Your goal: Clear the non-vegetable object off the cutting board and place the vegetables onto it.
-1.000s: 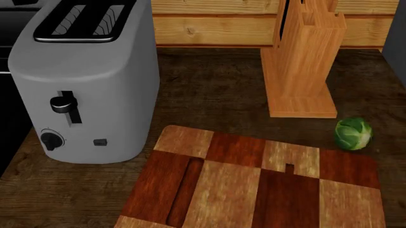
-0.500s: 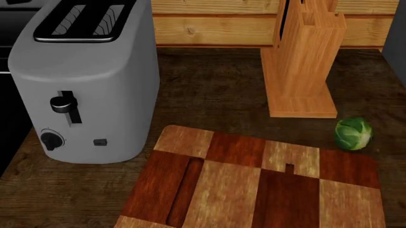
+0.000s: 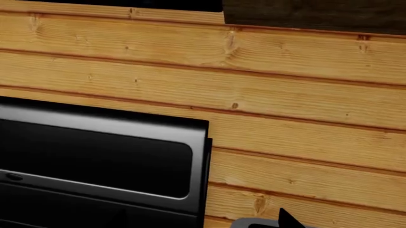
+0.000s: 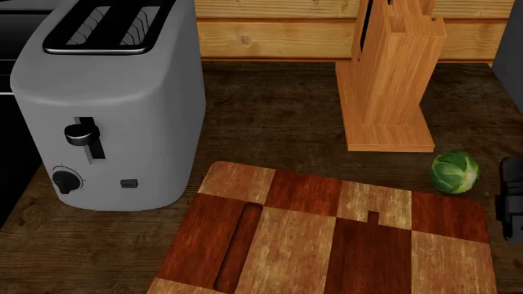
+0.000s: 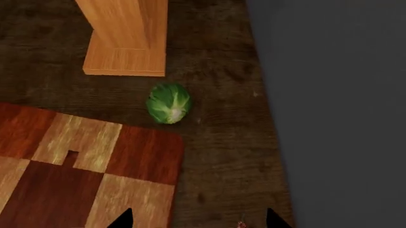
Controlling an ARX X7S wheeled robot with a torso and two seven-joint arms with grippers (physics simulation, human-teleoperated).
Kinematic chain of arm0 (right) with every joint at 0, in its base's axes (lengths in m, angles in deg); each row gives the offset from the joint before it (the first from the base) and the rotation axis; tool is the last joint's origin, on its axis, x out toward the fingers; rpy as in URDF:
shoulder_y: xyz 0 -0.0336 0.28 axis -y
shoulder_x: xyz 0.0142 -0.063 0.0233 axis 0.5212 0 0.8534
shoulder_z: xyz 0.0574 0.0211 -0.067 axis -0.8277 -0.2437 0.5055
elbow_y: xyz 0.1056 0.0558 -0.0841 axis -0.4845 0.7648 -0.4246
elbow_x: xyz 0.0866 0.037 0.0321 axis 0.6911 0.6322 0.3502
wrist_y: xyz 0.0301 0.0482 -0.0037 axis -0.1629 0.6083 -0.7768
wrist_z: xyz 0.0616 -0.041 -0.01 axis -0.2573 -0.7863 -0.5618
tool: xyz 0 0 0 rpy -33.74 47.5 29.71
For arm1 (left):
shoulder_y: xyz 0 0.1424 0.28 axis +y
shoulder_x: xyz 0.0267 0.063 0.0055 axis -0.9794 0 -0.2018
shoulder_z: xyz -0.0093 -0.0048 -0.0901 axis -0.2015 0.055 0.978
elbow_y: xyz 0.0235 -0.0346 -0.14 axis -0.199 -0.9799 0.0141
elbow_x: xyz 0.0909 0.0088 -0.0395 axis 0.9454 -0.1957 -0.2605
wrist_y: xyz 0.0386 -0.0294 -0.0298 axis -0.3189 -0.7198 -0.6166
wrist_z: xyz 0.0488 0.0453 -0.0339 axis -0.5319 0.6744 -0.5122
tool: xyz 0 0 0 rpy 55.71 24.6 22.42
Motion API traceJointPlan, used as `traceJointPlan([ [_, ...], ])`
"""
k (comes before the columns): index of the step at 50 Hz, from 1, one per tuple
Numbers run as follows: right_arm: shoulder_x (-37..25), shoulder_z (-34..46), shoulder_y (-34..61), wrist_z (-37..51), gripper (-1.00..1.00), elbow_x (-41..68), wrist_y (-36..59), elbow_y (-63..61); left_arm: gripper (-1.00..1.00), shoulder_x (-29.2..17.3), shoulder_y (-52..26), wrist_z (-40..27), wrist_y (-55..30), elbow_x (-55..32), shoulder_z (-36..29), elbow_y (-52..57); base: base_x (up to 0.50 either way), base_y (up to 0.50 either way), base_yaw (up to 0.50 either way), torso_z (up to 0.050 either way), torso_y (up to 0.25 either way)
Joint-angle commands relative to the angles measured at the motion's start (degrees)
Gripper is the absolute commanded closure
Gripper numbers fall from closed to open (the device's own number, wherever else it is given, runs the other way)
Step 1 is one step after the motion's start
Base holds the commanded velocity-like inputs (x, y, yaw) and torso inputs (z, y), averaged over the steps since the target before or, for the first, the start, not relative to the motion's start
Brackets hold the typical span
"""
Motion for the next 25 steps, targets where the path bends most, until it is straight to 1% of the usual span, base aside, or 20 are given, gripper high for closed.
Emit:
traceJointPlan([
  [1, 9.73, -0.98, 6.89, -7.98, -1.0, -11.89, 6.56, 8.66, -1.0, 0.01, -0.17, -0.04, 0.4, 0.01, -0.33, -0.47, 0.0, 0.0, 0.0, 0.0, 0.0],
  [6, 12.59, -1.03, 6.93, -18.89, -1.0, -23.07, 5.34, 10.89, -1.0, 0.21, 0.57, 0.09, 1.45, 0.47, -1.07, -1.17, 0.0, 0.0, 0.0, 0.0, 0.0],
  [10, 15.39, 0.68, 8.33, -27.11, -1.0, -30.61, 4.3, 13.62, -1.0, 0.32, 0.47, 0.21, 2.18, 0.83, -1.55, -2.07, 0.0, 0.0, 0.0, 0.0, 0.0],
  [11, 16.22, 1.74, 9.21, -30.31, -1.0, -33.73, 3.9, 14.58, -1.0, 0.37, 0.66, 0.25, 2.41, 0.95, -1.77, -2.2, 0.0, 0.0, 0.0, 0.0, 0.0],
  [14, 16.79, 3.66, 9.92, -34.96, -1.0, -38.22, 2.62, 16.23, -1.0, 0.36, 0.6, 0.42, 2.81, 1.18, -2.18, -2.75, 0.0, 0.0, 0.0, 0.0, 0.0],
  [25, 19.14, 9.31, 10.08, -47.33, -1.0, -48.08, -2.59, 22.19, -1.0, 0.83, 0.05, 0.24, 3.26, 1.43, -3.04, -3.06, 0.0, 0.0, 0.0, 0.0, 0.0],
])
